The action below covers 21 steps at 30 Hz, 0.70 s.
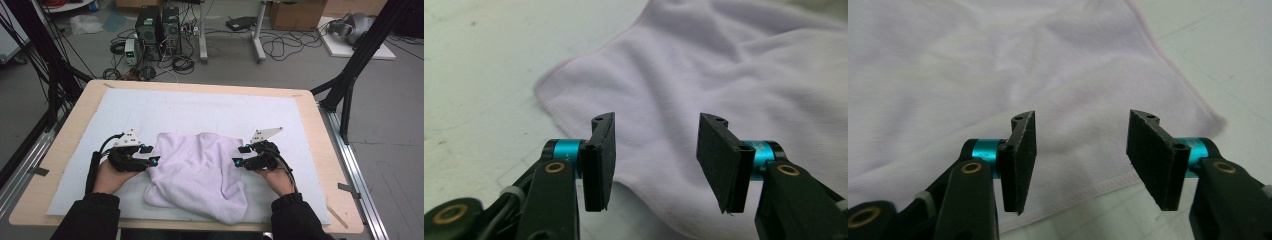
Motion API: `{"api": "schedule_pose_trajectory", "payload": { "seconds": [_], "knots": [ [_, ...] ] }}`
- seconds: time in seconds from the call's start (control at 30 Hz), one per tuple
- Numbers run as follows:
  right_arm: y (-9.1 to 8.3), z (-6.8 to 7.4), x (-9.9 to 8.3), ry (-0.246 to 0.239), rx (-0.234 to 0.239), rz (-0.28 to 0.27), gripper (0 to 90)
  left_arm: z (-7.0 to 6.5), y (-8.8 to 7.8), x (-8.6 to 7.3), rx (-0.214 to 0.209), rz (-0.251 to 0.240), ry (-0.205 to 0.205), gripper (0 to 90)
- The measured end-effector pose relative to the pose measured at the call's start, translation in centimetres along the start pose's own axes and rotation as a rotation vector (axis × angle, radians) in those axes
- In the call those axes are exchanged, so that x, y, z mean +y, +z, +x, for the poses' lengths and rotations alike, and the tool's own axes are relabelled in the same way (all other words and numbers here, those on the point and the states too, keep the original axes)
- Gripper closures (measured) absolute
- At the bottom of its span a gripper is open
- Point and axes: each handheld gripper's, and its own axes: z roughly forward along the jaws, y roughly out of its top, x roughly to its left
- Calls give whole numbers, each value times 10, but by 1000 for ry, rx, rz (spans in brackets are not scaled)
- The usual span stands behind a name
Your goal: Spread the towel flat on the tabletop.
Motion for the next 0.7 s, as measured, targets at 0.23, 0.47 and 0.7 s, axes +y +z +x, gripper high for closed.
{"api": "schedule_pose_trajectory", "payload": {
  "seconds": [0.23,0.47,0.7],
  "knots": [
    [18,-10,-6,25,-76,59,541,12,23,-7,32,94,-42,603],
    [20,-8,-5,44,-53,63,853,7,27,-5,16,99,-26,847],
    [9,-11,7,42,-10,83,874,7,21,4,35,117,-55,871]
  ]
}}
